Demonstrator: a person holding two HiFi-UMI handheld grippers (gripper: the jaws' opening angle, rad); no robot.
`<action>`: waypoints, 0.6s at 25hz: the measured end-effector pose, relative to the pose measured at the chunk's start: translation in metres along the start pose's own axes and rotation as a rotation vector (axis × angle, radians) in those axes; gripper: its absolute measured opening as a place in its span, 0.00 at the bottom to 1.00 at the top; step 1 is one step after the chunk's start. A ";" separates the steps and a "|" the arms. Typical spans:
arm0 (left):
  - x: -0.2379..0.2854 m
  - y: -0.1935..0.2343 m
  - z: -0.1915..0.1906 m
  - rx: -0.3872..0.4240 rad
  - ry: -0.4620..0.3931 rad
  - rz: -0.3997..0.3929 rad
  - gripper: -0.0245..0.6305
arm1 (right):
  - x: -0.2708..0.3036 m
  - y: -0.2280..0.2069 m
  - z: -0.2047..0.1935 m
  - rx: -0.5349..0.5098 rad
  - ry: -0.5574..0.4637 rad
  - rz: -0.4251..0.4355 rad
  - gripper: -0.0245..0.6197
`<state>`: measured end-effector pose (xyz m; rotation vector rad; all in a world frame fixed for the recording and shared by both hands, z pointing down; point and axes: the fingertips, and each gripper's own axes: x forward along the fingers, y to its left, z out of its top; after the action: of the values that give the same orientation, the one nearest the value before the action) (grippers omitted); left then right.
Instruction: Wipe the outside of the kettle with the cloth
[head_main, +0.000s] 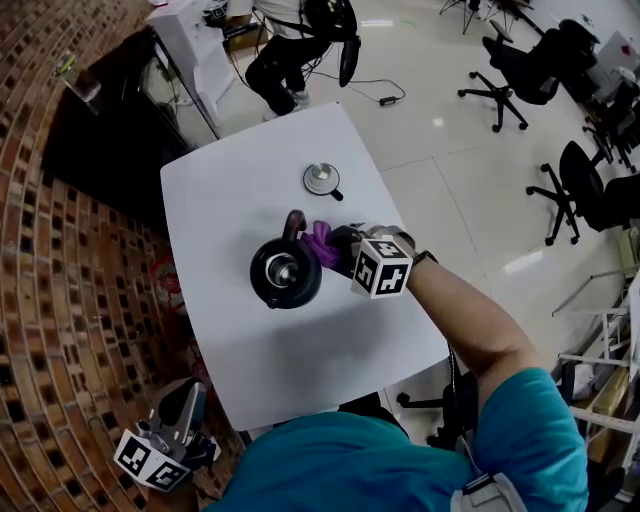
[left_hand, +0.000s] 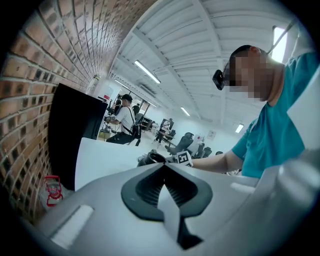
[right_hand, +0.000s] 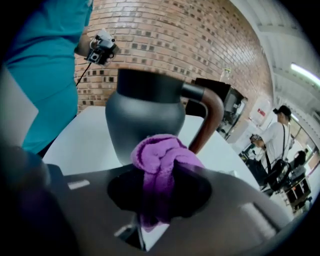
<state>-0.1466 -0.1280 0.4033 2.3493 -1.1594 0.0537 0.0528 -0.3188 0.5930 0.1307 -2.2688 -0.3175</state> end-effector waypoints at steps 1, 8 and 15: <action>0.000 -0.001 -0.001 -0.001 0.006 -0.003 0.04 | 0.007 0.003 -0.006 -0.006 0.020 0.005 0.18; 0.000 -0.002 -0.007 -0.048 0.019 -0.014 0.04 | 0.032 0.011 -0.027 -0.027 0.094 0.037 0.18; -0.005 -0.003 0.006 -0.050 -0.012 -0.026 0.04 | -0.049 0.022 0.018 0.014 0.052 0.036 0.18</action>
<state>-0.1488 -0.1253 0.3957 2.3228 -1.1233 0.0014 0.0712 -0.2843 0.5519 0.1038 -2.2195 -0.2761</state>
